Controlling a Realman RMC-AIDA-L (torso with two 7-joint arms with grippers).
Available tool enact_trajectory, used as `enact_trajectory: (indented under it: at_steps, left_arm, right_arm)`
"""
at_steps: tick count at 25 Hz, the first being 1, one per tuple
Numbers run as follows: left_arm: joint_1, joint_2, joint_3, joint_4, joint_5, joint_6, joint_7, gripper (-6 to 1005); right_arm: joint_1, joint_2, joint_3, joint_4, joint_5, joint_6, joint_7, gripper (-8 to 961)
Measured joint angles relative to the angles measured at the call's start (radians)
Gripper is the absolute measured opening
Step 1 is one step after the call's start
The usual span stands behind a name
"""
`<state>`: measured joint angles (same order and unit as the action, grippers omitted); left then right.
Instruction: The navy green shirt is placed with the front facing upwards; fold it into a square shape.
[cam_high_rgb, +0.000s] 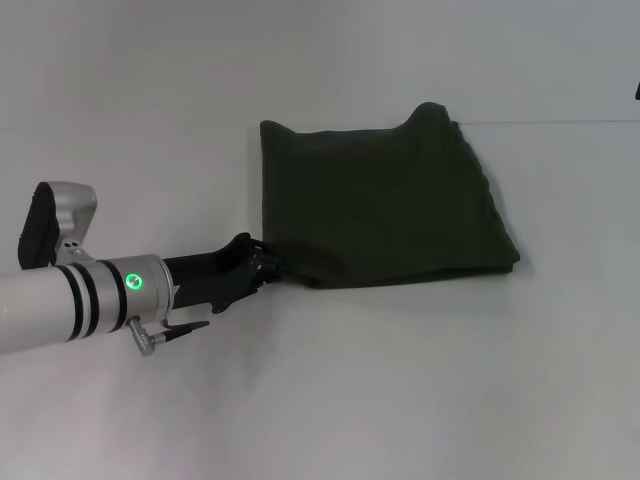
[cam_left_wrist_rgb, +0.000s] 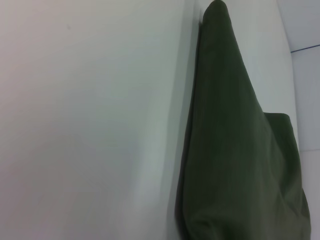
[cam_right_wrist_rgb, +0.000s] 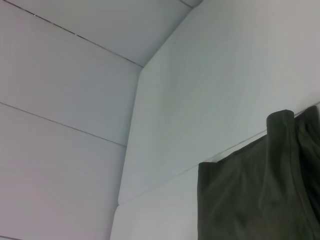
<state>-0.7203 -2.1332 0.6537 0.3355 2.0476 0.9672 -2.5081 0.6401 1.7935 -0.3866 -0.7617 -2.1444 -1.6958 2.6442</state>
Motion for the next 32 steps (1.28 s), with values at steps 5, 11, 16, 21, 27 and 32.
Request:
enact_trajectory:
  at_steps: [5, 11, 16, 21, 27, 32]
  left_arm:
    - [-0.001, -0.001, 0.015, 0.003, 0.001, 0.005, 0.002, 160]
    - [-0.002, -0.001, 0.025, 0.008, -0.005, 0.009, 0.003, 29]
    - [0.055, 0.000, 0.019, 0.055, -0.003, 0.065, -0.001, 27]
    - [0.135, 0.004, 0.016, 0.123, -0.005, 0.147, -0.011, 26]
    - [0.205, 0.010, -0.013, 0.203, -0.002, 0.267, -0.028, 26]
    - [0.205, 0.030, -0.023, 0.212, 0.019, 0.300, -0.006, 27]
  right_arm:
    - [0.002, 0.000, 0.000, 0.002, 0.000, 0.001, 0.000, 857]
    - [0.003, 0.000, 0.000, 0.003, 0.000, 0.001, 0.000, 857]
    - [-0.005, -0.003, 0.000, 0.006, 0.010, 0.001, 0.000, 857]
    - [-0.013, -0.005, 0.000, 0.007, 0.022, 0.001, 0.001, 857]
    - [-0.013, -0.005, 0.000, 0.011, 0.024, 0.011, 0.002, 857]
    - [-0.010, -0.005, 0.000, 0.019, 0.025, 0.013, 0.002, 856]
